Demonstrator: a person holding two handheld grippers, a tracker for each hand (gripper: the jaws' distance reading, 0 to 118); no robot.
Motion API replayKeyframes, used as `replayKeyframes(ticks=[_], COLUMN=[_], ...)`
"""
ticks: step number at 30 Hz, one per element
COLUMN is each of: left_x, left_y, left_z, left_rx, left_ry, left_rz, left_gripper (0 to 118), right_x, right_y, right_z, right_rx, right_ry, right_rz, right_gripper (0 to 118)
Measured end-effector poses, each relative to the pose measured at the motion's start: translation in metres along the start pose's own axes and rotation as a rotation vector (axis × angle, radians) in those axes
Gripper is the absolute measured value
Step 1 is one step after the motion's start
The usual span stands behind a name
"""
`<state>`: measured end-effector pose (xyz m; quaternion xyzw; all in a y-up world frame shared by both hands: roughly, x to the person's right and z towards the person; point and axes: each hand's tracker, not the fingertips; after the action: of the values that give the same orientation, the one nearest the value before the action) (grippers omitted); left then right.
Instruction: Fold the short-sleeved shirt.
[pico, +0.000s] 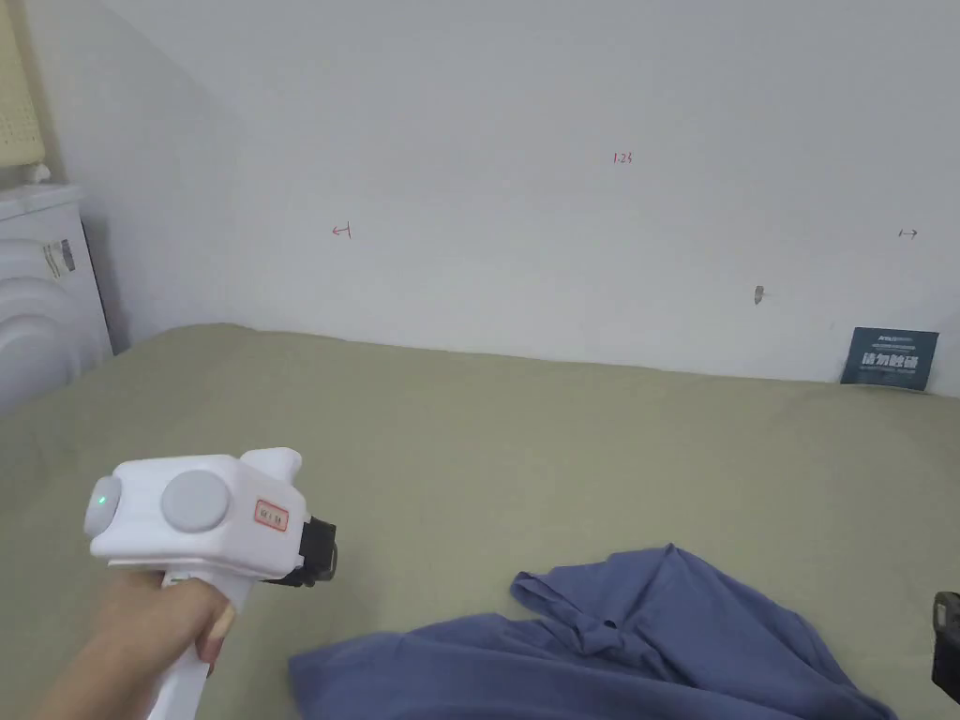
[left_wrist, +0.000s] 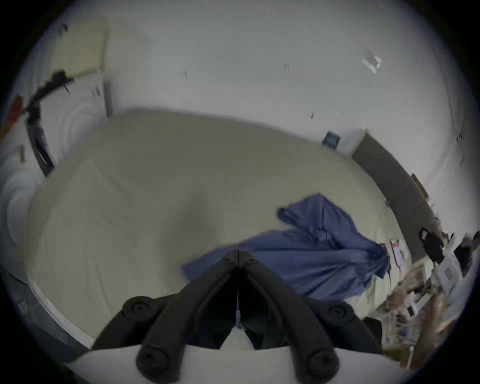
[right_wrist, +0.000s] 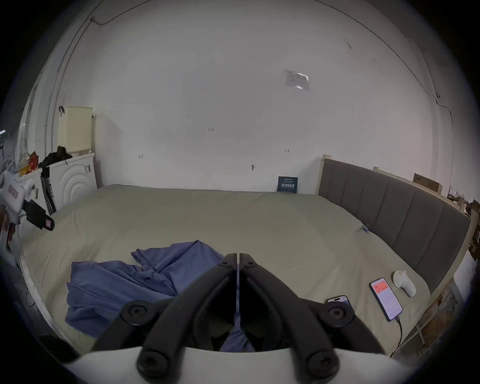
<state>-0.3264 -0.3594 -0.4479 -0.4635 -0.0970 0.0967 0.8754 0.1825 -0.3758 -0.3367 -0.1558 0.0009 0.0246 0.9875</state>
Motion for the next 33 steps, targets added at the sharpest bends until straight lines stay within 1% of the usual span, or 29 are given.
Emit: replayKeyframes(ticks=[1,2,3,4,5,6,7,8,11,12,13,14,15,16,17,18,19,20,22,23,25,26,27,28,29,30,31,33], left_x=[-0.001,-0.002,-0.004,-0.005,-0.010,-0.013,-0.014,-0.013,-0.015,-0.013,-0.021,-0.020,-0.018,-0.015,-0.024,-0.026,-0.026,-0.024,-0.023,-0.021,-0.025,-0.026,-0.026,-0.025,-0.026,-0.026,-0.025,-0.023], left_y=[0.000,0.004,0.006,0.006,0.002,-0.004,-0.006,-0.012,-0.025,-0.029,-0.028,-0.031,-0.034,-0.036,-0.032,-0.033,-0.034,-0.035,-0.031,-0.030,-0.026,-0.024,-0.023,-0.021,-0.019,-0.017,-0.016,-0.015], left_z=[-0.008,-0.022,-0.035,-0.048,-0.062,-0.073,-0.085,-0.096,-0.122,-0.128,-0.131,-0.133,-0.132,-0.128,-0.126,-0.122,-0.120,-0.117,-0.116,-0.114,-0.114,-0.111,-0.108,-0.105,-0.105,-0.103,-0.101,-0.101], left_rx=[-0.022,-0.058,-0.101,-0.133,-0.213,-0.255,-0.286,-0.313,-0.364,-0.353,-0.345,-0.332,-0.310,-0.271,-0.252,-0.247,-0.251,-0.241,-0.224,-0.218,-0.210,-0.195,-0.179,-0.166,-0.155,-0.152,-0.142,-0.130], left_ry=[0.048,0.081,0.105,0.117,0.097,0.059,0.020,0.032,0.136,0.138,0.138,0.139,0.152,0.210,0.178,0.055,0.020,0.027,0.073,0.080,0.064,0.039,0.032,0.031,0.027,0.018,0.015,0.014], left_rz=[-0.011,-0.030,-0.051,-0.042,-0.040,-0.037,-0.025,-0.014,-0.006,-0.010,-0.010,-0.003,0.014,0.019,0.030,0.081,0.110,0.106,0.040,0.028,0.044,0.062,0.070,0.075,0.077,0.076,0.072,0.057], left_gripper=[2,8,30,84,116,118,114,109,103,99,84,66,43,12,10,8,7,6,4,4,4,4,4,4,4,4,4,4], right_x=[0.001,0.002,0.003,0.004,0.005,0.007,0.008,0.009,0.013,0.014,0.016,0.017,0.019,0.022,0.025,0.028,0.032,0.036,0.044,0.049,0.056,0.060,0.062,0.063,0.062,0.061,0.059,0.055], right_y=[-0.001,-0.004,-0.006,-0.008,-0.010,-0.013,-0.015,-0.017,-0.025,-0.027,-0.029,-0.031,-0.033,-0.034,-0.036,-0.038,-0.039,-0.040,-0.042,-0.043,-0.044,-0.045,-0.047,-0.049,-0.054,-0.057,-0.060,-0.069], right_z=[-0.004,-0.005,-0.010,-0.014,-0.018,-0.019,-0.022,-0.025,-0.030,-0.033,-0.035,-0.035,-0.036,-0.038,-0.039,-0.040,-0.042,-0.044,-0.047,-0.050,-0.056,-0.060,-0.066,-0.073,-0.077,-0.078,-0.079,-0.082], right_rx=[-0.011,-0.024,-0.034,-0.044,-0.060,-0.069,-0.077,-0.083,-0.100,-0.105,-0.110,-0.117,-0.125,-0.130,-0.136,-0.141,-0.145,-0.148,-0.154,-0.160,-0.212,-0.248,-0.296,-0.362,-0.411,-0.409,-0.434,-0.475], right_ry=[-0.003,-0.004,-0.007,-0.011,-0.014,-0.016,-0.017,-0.015,-0.018,-0.021,-0.022,-0.025,-0.028,-0.030,-0.032,-0.035,-0.041,-0.043,-0.043,-0.043,0.008,0.045,0.081,0.112,0.141,0.170,0.161,0.136], right_rz=[0.002,0.006,0.009,0.008,0.008,0.006,0.002,0.000,0.002,0.005,0.008,0.010,0.010,0.007,0.003,-0.002,-0.007,-0.011,-0.025,-0.032,-0.052,-0.066,-0.079,-0.087,-0.092,-0.108,-0.109,-0.093], right_gripper=[2,2,2,2,2,2,2,2,2,2,2,2,2,2,2,2,2,2,3,3,6,17,42,90,114,117,113,112])
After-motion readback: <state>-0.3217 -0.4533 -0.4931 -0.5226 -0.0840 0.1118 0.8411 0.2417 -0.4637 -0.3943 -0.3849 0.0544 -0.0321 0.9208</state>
